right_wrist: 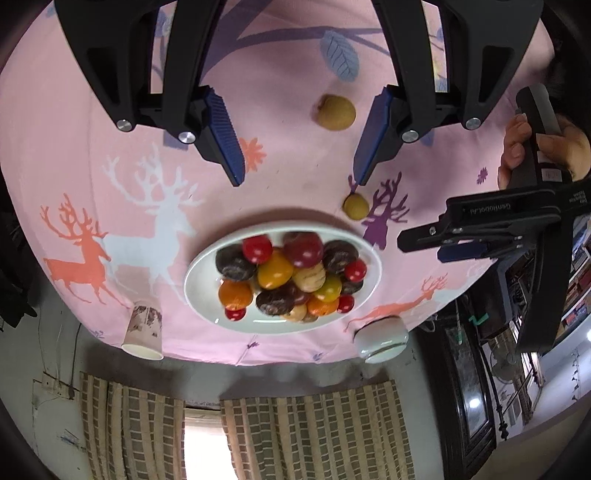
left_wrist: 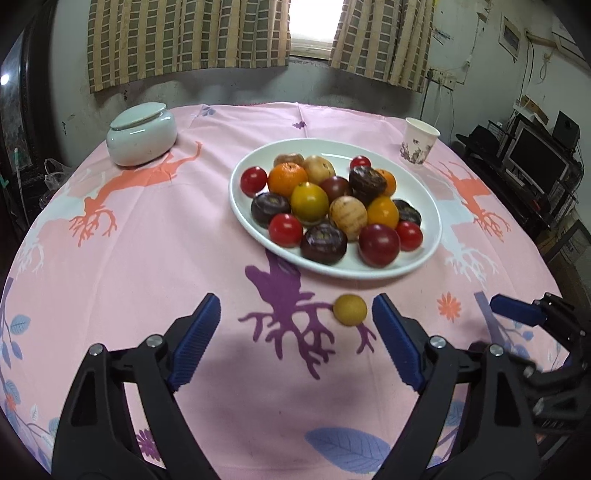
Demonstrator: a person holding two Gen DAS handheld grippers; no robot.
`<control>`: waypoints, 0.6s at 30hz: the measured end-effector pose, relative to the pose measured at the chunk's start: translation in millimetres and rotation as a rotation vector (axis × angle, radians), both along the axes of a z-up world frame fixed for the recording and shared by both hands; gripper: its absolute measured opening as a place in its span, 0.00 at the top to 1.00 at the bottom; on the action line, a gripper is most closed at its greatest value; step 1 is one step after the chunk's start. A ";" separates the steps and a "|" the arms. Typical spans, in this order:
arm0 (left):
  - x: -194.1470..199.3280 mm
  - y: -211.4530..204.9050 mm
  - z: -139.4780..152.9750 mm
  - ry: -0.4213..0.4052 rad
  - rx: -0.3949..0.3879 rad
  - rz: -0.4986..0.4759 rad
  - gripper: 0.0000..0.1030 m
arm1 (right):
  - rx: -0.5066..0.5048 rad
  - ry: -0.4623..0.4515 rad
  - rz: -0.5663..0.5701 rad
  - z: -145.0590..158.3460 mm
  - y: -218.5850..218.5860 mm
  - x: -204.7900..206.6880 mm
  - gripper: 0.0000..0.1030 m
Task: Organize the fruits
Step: 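Withdraw both open tools from the plate toward the last fruits, then grasp a small yellow-green round fruit with the right tool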
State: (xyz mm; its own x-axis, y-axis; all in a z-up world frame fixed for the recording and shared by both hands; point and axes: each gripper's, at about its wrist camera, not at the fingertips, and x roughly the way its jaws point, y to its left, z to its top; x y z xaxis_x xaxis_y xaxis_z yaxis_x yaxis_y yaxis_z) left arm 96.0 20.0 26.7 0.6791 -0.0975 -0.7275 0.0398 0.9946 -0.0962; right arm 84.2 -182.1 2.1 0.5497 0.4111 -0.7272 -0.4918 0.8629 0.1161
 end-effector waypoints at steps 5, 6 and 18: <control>-3.1 1.4 -10.4 0.016 0.001 0.002 0.16 | -0.060 0.035 0.039 -20.9 14.6 -12.1 0.40; -2.6 3.0 -12.3 0.023 -0.005 0.006 0.16 | -0.065 0.037 0.042 -23.2 16.2 -13.5 0.40; -0.1 2.8 -24.4 0.058 -0.006 -0.007 0.16 | -0.151 0.033 0.066 -47.7 35.7 -19.9 0.64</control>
